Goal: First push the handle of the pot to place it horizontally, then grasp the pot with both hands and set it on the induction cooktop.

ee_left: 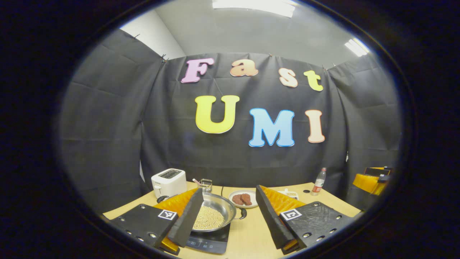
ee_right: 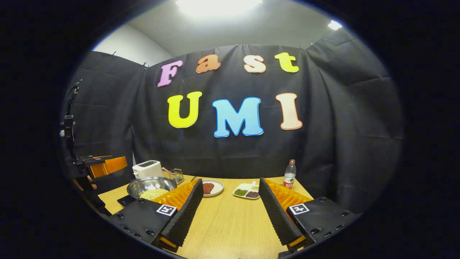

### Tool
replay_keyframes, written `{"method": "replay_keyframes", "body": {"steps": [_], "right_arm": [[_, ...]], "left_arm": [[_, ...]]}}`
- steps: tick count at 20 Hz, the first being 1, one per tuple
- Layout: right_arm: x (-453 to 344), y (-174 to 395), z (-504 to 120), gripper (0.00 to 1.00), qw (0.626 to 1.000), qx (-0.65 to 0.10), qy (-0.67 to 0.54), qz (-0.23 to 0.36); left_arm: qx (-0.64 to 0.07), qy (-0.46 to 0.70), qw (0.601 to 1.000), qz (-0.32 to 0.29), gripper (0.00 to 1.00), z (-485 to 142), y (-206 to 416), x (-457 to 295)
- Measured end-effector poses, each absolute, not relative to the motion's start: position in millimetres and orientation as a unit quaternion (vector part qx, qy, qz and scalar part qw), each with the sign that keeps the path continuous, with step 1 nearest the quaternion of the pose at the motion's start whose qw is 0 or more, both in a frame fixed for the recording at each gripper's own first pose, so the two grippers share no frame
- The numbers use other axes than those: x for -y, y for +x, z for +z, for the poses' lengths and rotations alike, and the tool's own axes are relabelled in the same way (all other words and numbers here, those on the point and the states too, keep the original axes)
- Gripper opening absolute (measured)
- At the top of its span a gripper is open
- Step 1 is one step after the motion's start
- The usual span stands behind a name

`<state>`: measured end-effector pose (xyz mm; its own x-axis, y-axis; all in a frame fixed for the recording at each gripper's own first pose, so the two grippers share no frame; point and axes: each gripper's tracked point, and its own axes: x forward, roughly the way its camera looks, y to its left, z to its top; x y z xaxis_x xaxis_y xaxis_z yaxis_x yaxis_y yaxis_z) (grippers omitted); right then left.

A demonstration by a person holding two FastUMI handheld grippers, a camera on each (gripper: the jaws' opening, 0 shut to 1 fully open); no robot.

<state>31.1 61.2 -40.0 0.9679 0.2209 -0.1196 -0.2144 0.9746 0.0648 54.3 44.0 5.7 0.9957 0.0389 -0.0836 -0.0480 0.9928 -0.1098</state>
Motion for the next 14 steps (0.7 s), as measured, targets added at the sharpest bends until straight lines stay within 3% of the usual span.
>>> {"method": "replay_keyframes", "body": {"steps": [14], "right_arm": [[-71.7,-50.0,-5.8,0.98,0.994,-0.019,0.016,0.105]], "left_arm": [[0.0,-0.029,1.0,0.003,0.87,39.6,-45.9,-28.6]]}}
